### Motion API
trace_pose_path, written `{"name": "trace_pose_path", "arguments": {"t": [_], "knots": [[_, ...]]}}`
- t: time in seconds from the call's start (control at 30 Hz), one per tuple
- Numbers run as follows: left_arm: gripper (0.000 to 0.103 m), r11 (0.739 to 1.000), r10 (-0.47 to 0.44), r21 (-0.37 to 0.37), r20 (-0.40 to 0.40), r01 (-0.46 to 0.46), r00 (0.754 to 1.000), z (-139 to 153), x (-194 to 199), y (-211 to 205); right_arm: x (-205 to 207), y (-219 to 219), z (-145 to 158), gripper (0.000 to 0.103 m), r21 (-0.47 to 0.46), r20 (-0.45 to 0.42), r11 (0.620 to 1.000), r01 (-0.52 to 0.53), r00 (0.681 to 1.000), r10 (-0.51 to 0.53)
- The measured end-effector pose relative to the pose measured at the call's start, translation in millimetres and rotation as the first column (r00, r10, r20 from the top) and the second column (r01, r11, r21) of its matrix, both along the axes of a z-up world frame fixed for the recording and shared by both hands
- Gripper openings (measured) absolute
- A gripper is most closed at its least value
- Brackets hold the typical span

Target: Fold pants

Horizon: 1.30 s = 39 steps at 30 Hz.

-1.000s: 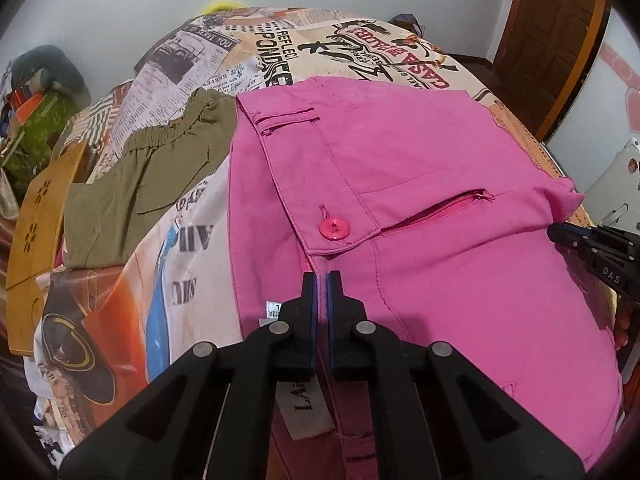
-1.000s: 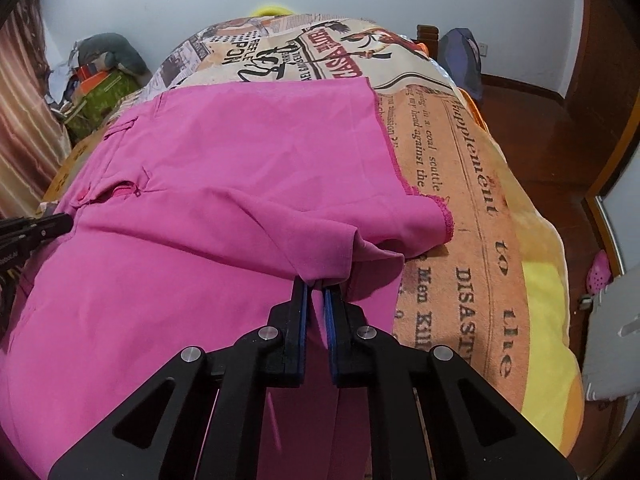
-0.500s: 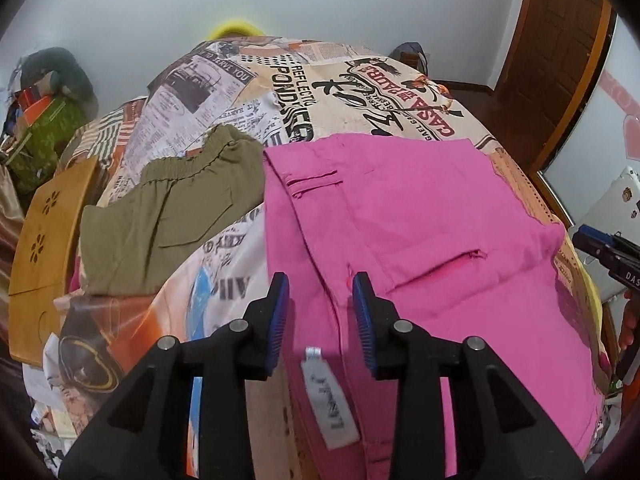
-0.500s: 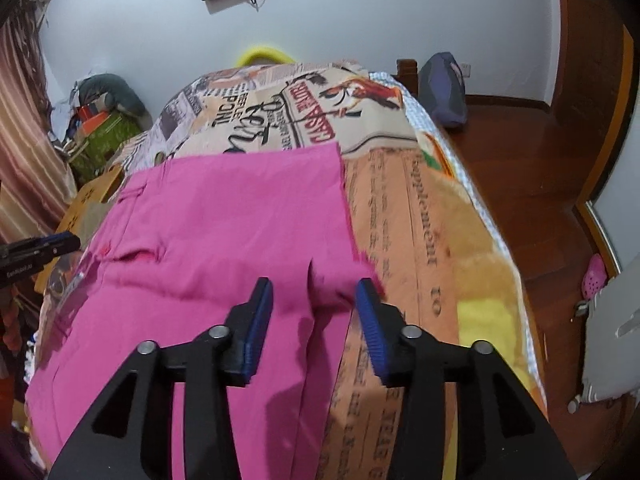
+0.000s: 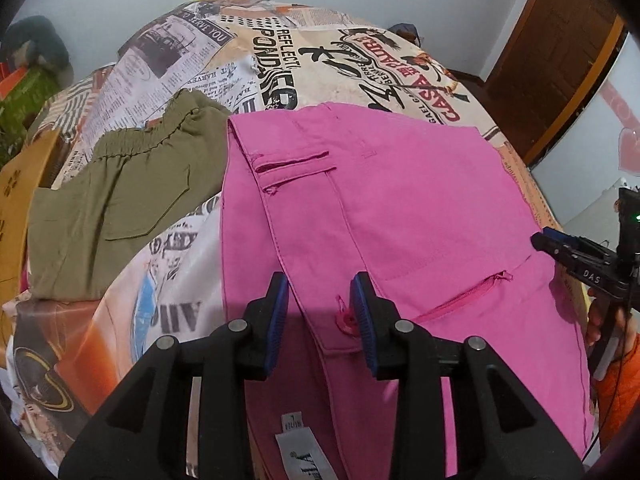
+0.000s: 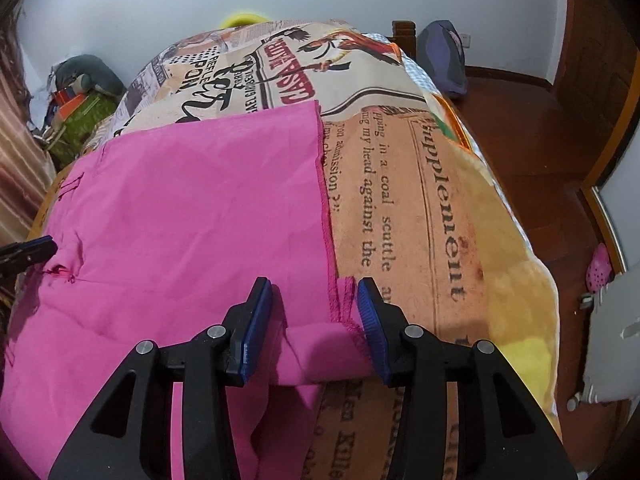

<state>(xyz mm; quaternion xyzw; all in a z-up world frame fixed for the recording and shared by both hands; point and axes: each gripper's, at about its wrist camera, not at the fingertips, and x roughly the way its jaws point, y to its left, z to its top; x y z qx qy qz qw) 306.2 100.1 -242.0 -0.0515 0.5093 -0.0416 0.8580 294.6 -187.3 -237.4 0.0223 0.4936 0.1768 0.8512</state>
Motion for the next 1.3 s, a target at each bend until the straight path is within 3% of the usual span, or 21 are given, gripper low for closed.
{"name": "trace_pose_path", "arguments": {"t": [0.13, 0.17, 0.23, 0.43, 0.6, 0.83, 1.1, 1.2, 1.3], "knots": [[0.029, 1.0, -0.002, 0.003, 0.006, 0.002, 1.0, 0.6, -0.2, -1.4, 1.5, 4.6, -0.8, 0.042, 0.006, -0.001, 0.999, -0.039, 0.999, 0.039], [0.019, 1.0, 0.0, 0.014, 0.011, -0.001, 1.0, 1.3, 0.1, -3.3, 1.3, 7.3, -1.3, 0.039, -0.005, 0.004, 0.999, -0.049, 0.999, 0.049], [0.013, 0.999, 0.017, 0.05, 0.014, -0.017, 1.0, 1.4, 2.0, -6.2, 0.8, 11.2, -1.9, 0.018, -0.018, 0.02, 0.998, -0.064, 0.998, 0.065], [0.007, 0.988, 0.011, 0.156, 0.082, -0.024, 0.997, 12.9, -3.6, -18.6, 1.4, 19.3, -1.9, 0.01, -0.064, 0.048, 0.994, -0.089, 0.995, 0.092], [0.008, 0.991, 0.031, 0.127, 0.099, -0.043, 0.995, 24.6, -5.8, -6.8, -0.3, 30.4, -2.6, 0.009, -0.152, 0.074, 0.98, -0.129, 0.987, 0.141], [0.008, 0.995, 0.054, 0.086, 0.023, -0.056, 0.998, 0.2, -2.6, 2.9, 6.8, 29.0, -2.0, 0.011, -0.124, 0.034, 0.985, -0.121, 0.991, 0.126], [0.009, 0.992, 0.051, 0.112, 0.078, -0.06, 0.996, 33.9, -12.2, 12.8, 6.4, 17.9, 21.0, 0.015, -0.098, 0.024, 0.99, -0.101, 0.994, 0.104], [0.015, 0.991, 0.065, 0.113, 0.1, -0.076, 0.993, 48.1, -7.2, 20.5, 9.8, 13.1, 34.9, 0.018, -0.062, 0.044, 0.994, -0.091, 0.995, 0.094], [0.031, 0.99, 0.078, 0.107, 0.117, -0.091, 0.99, 56.1, 3.7, 28.0, 13.7, 14.3, 48.2, 0.028, -0.062, 0.087, 0.994, -0.089, 0.992, 0.094]]}}
